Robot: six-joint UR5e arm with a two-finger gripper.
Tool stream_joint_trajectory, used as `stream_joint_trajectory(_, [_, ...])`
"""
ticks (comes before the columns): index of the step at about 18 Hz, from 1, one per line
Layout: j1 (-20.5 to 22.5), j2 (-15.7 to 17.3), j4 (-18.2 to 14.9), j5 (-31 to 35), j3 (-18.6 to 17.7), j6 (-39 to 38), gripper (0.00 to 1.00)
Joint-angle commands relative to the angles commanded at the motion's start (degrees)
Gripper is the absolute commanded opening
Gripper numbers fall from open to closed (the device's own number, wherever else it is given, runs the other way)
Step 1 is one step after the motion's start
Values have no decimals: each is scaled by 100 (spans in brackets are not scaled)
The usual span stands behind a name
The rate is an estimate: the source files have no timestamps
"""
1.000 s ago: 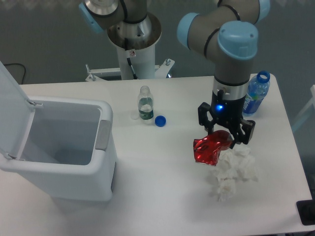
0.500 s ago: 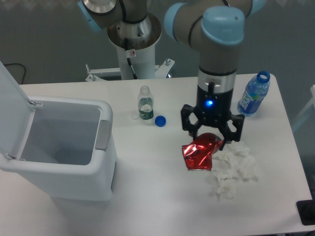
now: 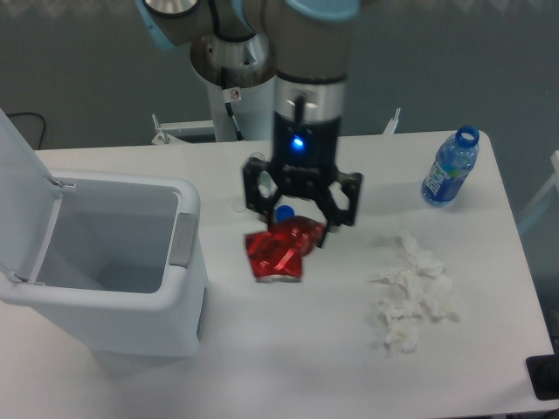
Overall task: Place the cans in the trash can
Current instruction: 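Carry the red can over the open white trash bin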
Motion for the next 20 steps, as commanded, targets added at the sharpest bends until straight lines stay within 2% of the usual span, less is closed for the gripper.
stream_joint_trajectory(5, [-281,202,-17,0,-123,-273,68])
stream_joint_trajectory(9, [-528,334,-9,17,-360,-291,68])
stream_joint_trajectory(20, [-985,290,-26,35,-439,-299,69])
